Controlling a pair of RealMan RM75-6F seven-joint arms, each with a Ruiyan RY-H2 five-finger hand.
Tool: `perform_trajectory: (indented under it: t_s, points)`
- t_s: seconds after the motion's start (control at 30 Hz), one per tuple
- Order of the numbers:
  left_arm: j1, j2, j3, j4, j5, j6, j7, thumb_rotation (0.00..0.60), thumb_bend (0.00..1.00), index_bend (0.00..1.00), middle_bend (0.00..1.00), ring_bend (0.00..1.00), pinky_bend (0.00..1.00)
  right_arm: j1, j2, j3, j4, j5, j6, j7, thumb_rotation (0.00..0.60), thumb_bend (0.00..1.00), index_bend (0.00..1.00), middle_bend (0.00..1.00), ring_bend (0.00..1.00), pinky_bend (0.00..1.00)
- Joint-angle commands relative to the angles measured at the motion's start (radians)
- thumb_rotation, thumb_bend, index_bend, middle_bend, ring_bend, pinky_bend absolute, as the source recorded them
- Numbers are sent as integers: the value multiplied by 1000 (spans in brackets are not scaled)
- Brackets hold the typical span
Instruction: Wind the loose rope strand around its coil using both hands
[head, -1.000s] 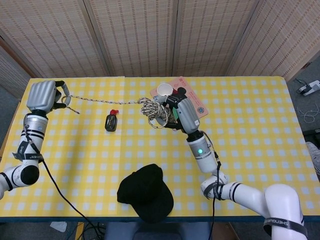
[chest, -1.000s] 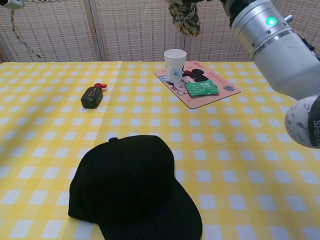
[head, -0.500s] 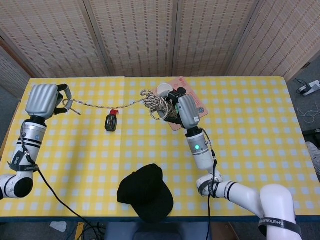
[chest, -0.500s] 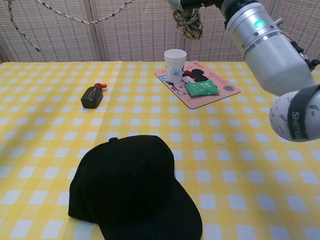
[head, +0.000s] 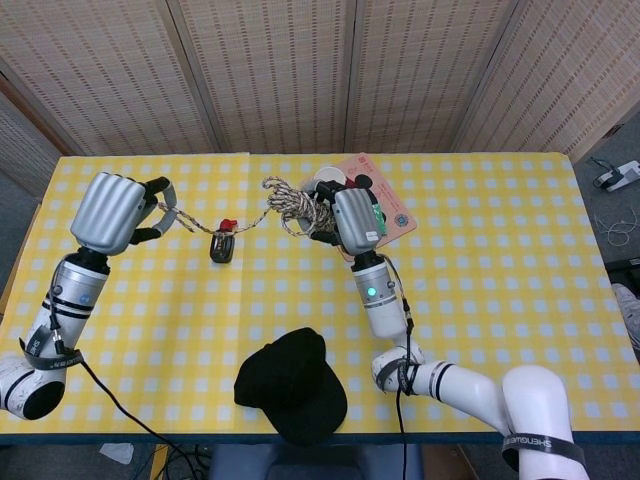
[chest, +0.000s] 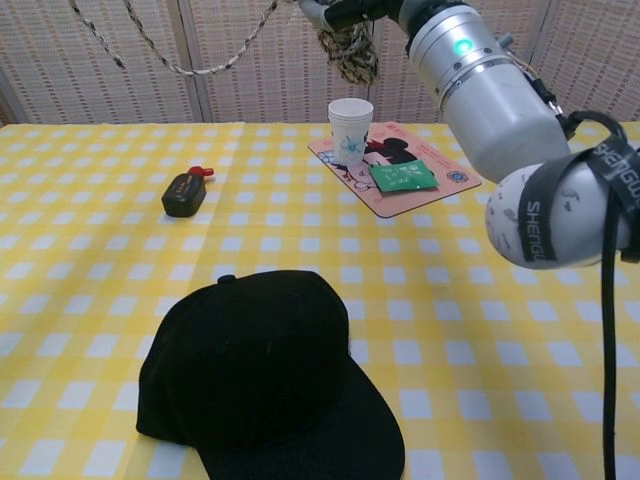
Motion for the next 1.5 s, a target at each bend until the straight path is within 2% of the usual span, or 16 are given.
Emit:
perform_trajectory:
  t_s: [0.03,0.33,0.6,0.87,1.5]
  points:
    - [-6,-6,-13,-11,45,20,-35,600,420,825,1000,1000,1000,16,-8,12,-5,15,-16,-26,600,611,813,582,510,625]
    - [-50,-26,-57,-51,72,9,-70,600,421,825,1000,1000,1000,65,-21,19,-18,41,-68,-110,600,595,813,582,509,625]
    - [-94,-46,-92,-80,1,-41,-51,600,420,825,1000,1000,1000,87,-35,-4,-17,32,-94,-145,600,589,813,583,510,625]
    - [-150,-96,-131,-62,-102,-62,23,600,421,825,1000,1000,1000,103,-53,-37,-13,5,-120,-131,600,578,813,586,509,625]
    - [-213,-163,-134,48,-254,-86,165,600,420,825,1000,1000,1000,103,-48,-97,-20,-77,-145,-31,600,577,825,596,510,625]
